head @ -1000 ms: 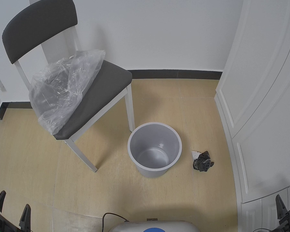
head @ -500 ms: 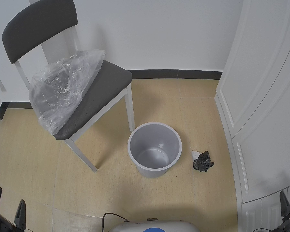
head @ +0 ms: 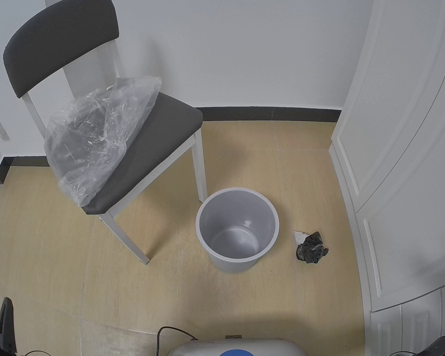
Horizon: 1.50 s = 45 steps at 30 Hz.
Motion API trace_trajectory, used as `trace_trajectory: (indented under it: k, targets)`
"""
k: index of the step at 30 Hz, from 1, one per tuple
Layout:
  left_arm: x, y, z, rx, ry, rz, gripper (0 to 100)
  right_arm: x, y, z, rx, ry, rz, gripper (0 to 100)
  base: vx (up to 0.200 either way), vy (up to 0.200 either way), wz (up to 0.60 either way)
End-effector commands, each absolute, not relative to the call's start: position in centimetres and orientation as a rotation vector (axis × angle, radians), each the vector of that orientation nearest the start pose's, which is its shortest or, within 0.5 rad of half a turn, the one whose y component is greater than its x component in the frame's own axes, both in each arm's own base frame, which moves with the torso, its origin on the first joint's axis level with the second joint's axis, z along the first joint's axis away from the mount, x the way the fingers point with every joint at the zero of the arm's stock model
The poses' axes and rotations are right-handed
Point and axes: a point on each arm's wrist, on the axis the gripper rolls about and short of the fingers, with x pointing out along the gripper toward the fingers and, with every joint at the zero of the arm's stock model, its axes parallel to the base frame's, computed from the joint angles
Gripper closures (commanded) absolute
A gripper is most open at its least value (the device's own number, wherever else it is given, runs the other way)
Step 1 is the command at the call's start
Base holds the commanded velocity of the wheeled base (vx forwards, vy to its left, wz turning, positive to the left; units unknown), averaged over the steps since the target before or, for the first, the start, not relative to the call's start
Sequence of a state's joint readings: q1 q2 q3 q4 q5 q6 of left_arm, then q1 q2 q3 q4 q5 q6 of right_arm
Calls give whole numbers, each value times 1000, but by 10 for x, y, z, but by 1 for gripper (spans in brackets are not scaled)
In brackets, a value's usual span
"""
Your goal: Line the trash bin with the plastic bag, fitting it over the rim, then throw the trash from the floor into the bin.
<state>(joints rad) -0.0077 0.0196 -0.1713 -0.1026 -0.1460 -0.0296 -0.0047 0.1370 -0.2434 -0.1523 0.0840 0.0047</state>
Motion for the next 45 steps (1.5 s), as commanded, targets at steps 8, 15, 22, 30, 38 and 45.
trace_trajectory:
  k: [8,15,22,30,38,45]
  targets:
    - [-11,-3,215,-21,-169,-171,0,25,2,243,78,-170,78,0,0,0,0]
    - [38,-3,256,-22,-61,-133,0,68,1,259,74,-205,84,0,0,0,0]
    - [96,-4,267,71,80,-43,0,101,3,266,94,-239,43,0,0,0,0]
    - [163,-16,237,205,326,-62,0,107,10,264,164,-212,57,0,0,0,0]
    - [210,-37,212,280,479,-15,0,116,12,259,168,-181,58,0,0,0,0]
    - [219,-48,204,366,514,30,0,116,11,259,168,-183,58,0,0,0,0]
